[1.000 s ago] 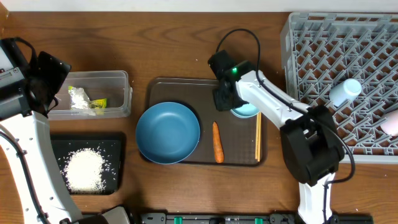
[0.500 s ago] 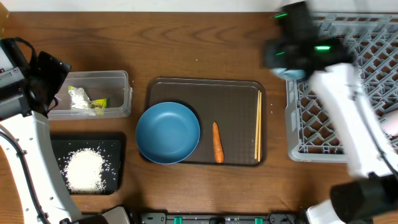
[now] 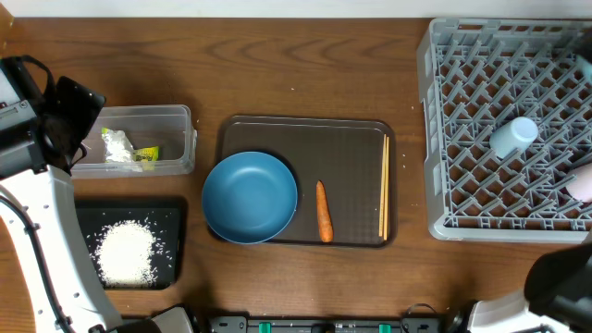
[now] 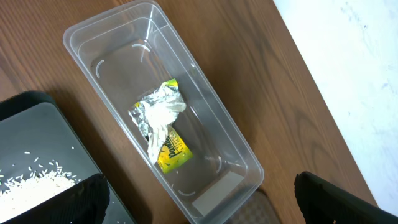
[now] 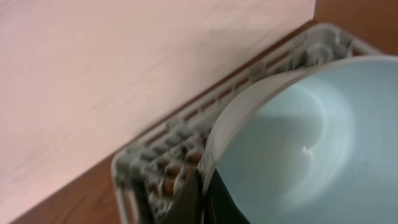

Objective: Sort waste into correct bins and load items into the dishwasher rack
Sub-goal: 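Carry the bowl with the right gripper to the rack's far right corner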

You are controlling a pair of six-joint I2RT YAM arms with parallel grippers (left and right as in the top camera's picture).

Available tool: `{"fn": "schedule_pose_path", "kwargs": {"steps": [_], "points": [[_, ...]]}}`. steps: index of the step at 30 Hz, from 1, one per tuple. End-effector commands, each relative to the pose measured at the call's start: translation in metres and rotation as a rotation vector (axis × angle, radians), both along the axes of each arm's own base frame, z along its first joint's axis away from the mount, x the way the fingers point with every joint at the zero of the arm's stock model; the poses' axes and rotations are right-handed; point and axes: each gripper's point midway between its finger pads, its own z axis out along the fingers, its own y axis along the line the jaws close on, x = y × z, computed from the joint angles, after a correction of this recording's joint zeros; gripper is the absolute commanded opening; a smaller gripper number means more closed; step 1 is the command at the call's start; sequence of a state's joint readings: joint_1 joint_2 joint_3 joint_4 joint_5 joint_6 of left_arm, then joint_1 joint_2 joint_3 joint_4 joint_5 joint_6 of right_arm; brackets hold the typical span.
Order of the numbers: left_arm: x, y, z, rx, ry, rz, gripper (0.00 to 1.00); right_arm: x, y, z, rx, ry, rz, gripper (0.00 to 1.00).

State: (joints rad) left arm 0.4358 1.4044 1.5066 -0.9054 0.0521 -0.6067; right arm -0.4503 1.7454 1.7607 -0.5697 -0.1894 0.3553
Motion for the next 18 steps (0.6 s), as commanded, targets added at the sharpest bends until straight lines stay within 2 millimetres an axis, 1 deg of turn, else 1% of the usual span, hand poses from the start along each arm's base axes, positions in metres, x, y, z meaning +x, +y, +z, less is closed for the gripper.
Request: {"fn": "schedule_pose_path", "kwargs": {"steps": [1,3,5,7,10,13,16,18], "points": [[-0.001,0.002,-0.001,0.002,0.005,0.015,0.98,0.015,-0.014,-0.025,0.057,-0.005,0.055,0.04],[-0.001,0.002,-0.001,0.002,0.005,0.015,0.98,0.027,-0.023,-0.044,0.094,-0.016,0.089,0.04],[-0.001,0.002,-0.001,0.002,0.005,0.015,0.98,0.038,-0.028,-0.059,0.123,-0.041,0.131,0.01],[-0.001,0.002,-0.001,0.002,0.005,0.015,0.98,0.046,-0.034,-0.068,0.155,-0.068,0.156,0.01],[-0.001,0.002,-0.001,0.002,0.005,0.015,0.98,0.055,-0.048,-0.084,0.261,-0.105,0.119,0.01],[-0.001,0.002,-0.001,0.002,0.005,0.015,0.98,0.062,-0.055,-0.094,0.332,-0.148,0.136,0.01],[-0.001,0.002,-0.001,0.002,0.005,0.015,0.98,0.068,-0.053,-0.099,0.353,-0.183,0.195,0.02],[-0.001,0.002,-0.001,0.002,0.005,0.015,0.98,0.069,-0.052,-0.102,0.358,-0.183,0.205,0.04]]}}
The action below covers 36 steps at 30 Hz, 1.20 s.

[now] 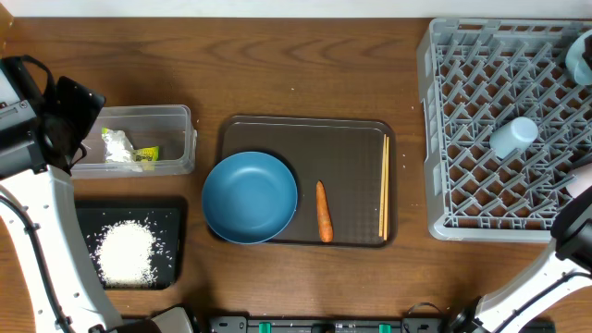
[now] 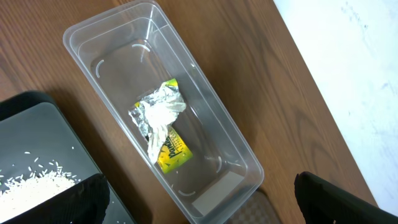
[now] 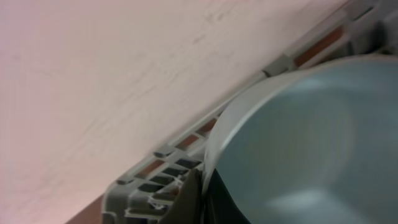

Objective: Sort waste into correct bins and load items into the dishwasher rack
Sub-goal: 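Carry the bowl with the right gripper to the rack's far right corner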

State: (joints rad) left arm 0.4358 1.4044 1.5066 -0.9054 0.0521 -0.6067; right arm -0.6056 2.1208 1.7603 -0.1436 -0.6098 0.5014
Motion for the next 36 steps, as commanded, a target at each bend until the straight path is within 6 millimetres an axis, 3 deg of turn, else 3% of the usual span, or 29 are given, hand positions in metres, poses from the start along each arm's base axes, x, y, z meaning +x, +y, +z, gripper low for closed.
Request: {"fn": "schedule_pose_path", "kwargs": {"steps": [1,9,23,36], "points": [[-0.001,0.002,-0.001,0.002,0.005,0.015,0.98,0.002,0.011,0.003,0.067,-0.029,0.067,0.04],[-0.001,0.002,-0.001,0.002,0.005,0.015,0.98,0.006,0.022,0.016,0.064,-0.086,0.136,0.03],[-0.001,0.002,-0.001,0.002,0.005,0.015,0.97,0.002,0.019,-0.015,0.071,-0.053,0.103,0.08],[-0.001,0.002,-0.001,0.002,0.005,0.015,0.98,-0.004,0.01,-0.015,0.074,-0.059,0.093,0.18]]}}
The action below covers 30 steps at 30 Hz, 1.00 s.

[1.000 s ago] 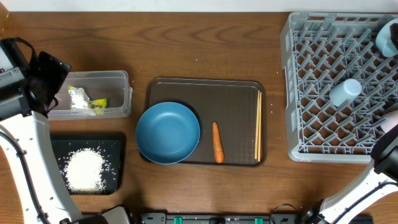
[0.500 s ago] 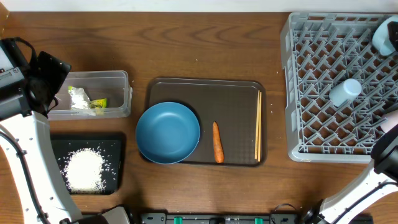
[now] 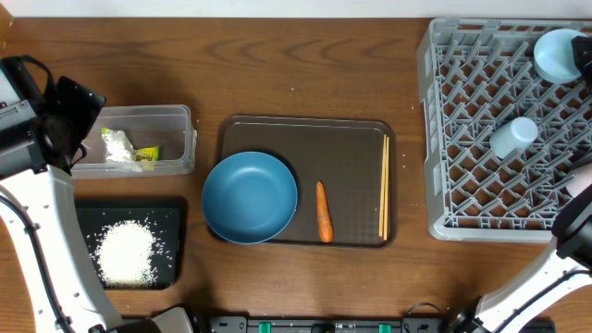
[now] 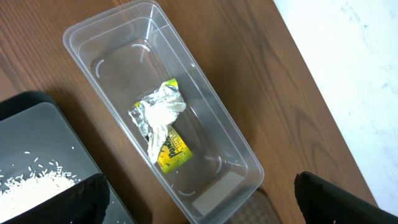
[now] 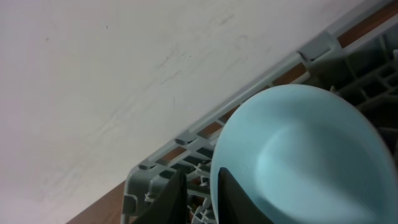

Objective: Sort waste into correct bins and load items into the dishwasher rack

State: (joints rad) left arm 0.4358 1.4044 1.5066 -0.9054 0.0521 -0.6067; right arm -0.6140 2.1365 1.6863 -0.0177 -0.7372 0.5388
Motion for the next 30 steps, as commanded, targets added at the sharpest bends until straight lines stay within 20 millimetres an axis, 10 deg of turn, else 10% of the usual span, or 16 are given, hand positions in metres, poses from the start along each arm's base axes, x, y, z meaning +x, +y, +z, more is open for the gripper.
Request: {"fn": "schedule_pose_path", "kwargs": {"steps": [1,8,14,16,22,30], "points": [[-0.001,0.002,-0.001,0.002,0.005,0.015,0.98,-0.005,-0.006,-0.003,0.012,0.001,0.001,0.18],[-0.001,0.002,-0.001,0.002,0.005,0.015,0.98,-0.009,0.002,0.001,0.039,-0.02,0.06,0.56],[-0.001,0.002,-0.001,0.002,0.005,0.015,0.98,-0.01,0.024,0.021,0.045,-0.066,0.156,0.66],[-0.001,0.002,-0.001,0.002,0.005,0.015,0.98,-0.01,0.035,0.037,-0.005,-0.099,0.191,0.99],[-0.001,0.002,-0.001,0.002,0.005,0.015,0.98,-0.014,0.06,0.069,-0.289,-0.119,0.223,0.99],[-0.001,0.002,-0.001,0.002,0.005,0.015,0.98,-0.037,0.026,0.052,-0.916,0.369,-0.163,0.99]]}}
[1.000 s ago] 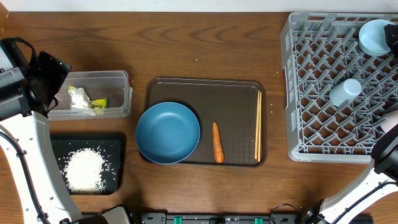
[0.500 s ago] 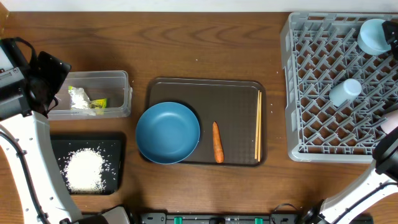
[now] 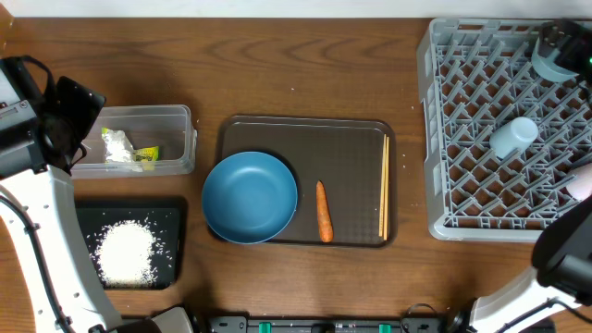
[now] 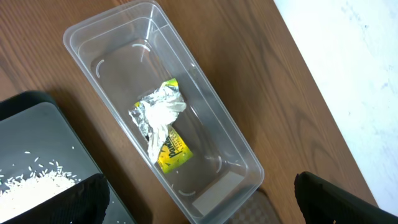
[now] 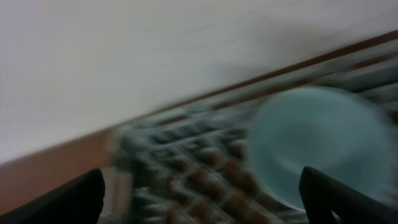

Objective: Sort waste into correct bins and load items into the dishwasher rack

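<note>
A light blue bowl (image 3: 553,57) (image 5: 314,143) sits in the far right corner of the grey dishwasher rack (image 3: 462,139). My right gripper (image 3: 566,35) (image 5: 202,202) hangs open over that corner, its fingers wide apart and off the bowl; this view is blurred. On the brown tray (image 3: 351,139) lie a dark blue bowl (image 3: 250,197), a carrot (image 3: 324,211) and chopsticks (image 3: 384,185). My left gripper (image 3: 72,118) (image 4: 202,199) is open above the clear bin (image 4: 155,112), which holds a crumpled yellow wrapper (image 4: 160,124).
A black bin with rice (image 3: 129,250) (image 4: 37,155) stands in front of the clear bin. A pale cup (image 3: 513,137) lies in the rack, and a pink item (image 3: 583,185) shows at the rack's right edge. The white wall runs behind the table.
My right gripper, close around the light blue bowl's rim before, is now open and drawn back from it. The bowl stays in the rack's corner. The left arm has not moved.
My right gripper was shut on the light blue bowl beside the rack's right edge. Then the bowl showed at the rack's far right side, then inside its far corner. Now the bowl rests there, let go. The left gripper stayed open over the clear bin.
</note>
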You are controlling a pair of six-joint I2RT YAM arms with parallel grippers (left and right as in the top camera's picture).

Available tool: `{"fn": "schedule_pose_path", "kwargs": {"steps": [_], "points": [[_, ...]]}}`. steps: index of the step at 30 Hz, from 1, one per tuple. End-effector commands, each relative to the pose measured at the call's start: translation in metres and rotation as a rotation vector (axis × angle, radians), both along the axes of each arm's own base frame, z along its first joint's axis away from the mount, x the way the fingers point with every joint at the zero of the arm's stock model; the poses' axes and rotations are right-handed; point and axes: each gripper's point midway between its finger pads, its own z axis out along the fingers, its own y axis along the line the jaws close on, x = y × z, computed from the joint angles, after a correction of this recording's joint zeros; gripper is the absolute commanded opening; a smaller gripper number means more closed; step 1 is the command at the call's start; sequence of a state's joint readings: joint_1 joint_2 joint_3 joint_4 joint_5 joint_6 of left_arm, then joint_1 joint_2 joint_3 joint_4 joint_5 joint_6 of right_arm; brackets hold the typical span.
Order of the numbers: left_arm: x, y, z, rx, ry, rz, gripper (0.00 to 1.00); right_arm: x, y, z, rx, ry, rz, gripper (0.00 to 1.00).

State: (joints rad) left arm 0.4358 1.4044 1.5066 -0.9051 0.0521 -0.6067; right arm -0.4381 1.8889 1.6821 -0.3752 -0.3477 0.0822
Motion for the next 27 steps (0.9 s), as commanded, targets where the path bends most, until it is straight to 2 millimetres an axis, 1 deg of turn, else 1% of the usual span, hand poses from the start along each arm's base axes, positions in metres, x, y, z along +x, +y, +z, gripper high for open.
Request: {"fn": "schedule_pose_path", "kwargs": {"steps": [1,3,4,5,6,10,12,13,14,18,21,23,27], "points": [[-0.001,0.002,-0.001,0.002,0.005,0.015,0.98,-0.017,-0.039,0.003,-0.507,0.19,-0.248,0.99],[-0.001,0.002,-0.001,0.002,0.005,0.015,0.98,-0.017,-0.034,0.004,-0.63,0.244,-0.263,0.99],[-0.001,0.002,-0.001,0.002,0.005,0.015,0.98,-0.016,-0.029,0.004,-0.673,0.262,-0.244,0.99],[-0.001,0.002,-0.001,0.002,0.005,0.015,0.98,-0.013,-0.019,0.002,-0.707,0.278,-0.198,0.99],[-0.001,0.002,-0.001,0.002,0.005,0.015,0.98,-0.01,-0.01,0.002,-0.717,0.277,-0.174,0.99],[-0.001,0.002,-0.001,0.002,0.005,0.015,0.98,0.003,0.013,0.005,-0.711,0.229,-0.121,0.99],[-0.001,0.002,-0.001,0.002,0.005,0.015,0.98,0.006,0.011,-0.002,-0.703,0.23,-0.114,0.99],[-0.001,0.002,-0.001,0.002,0.005,0.015,0.98,0.008,0.007,-0.009,-0.697,0.239,-0.112,0.97],[-0.001,0.002,-0.001,0.002,0.005,0.015,0.98,0.009,0.004,-0.016,-0.689,0.249,-0.106,0.98],[-0.001,0.002,-0.001,0.002,0.005,0.015,0.98,0.01,-0.007,-0.058,-0.649,0.327,-0.07,0.99],[-0.001,0.002,-0.001,0.002,0.005,0.015,0.98,0.007,-0.018,-0.082,-0.644,0.382,-0.064,0.99],[-0.001,0.002,-0.001,0.002,0.005,0.015,0.98,0.006,-0.024,-0.09,-0.639,0.399,-0.07,0.99],[-0.001,0.002,-0.001,0.002,0.005,0.015,0.98,0.005,-0.033,-0.098,-0.622,0.4,-0.077,0.99]]}}
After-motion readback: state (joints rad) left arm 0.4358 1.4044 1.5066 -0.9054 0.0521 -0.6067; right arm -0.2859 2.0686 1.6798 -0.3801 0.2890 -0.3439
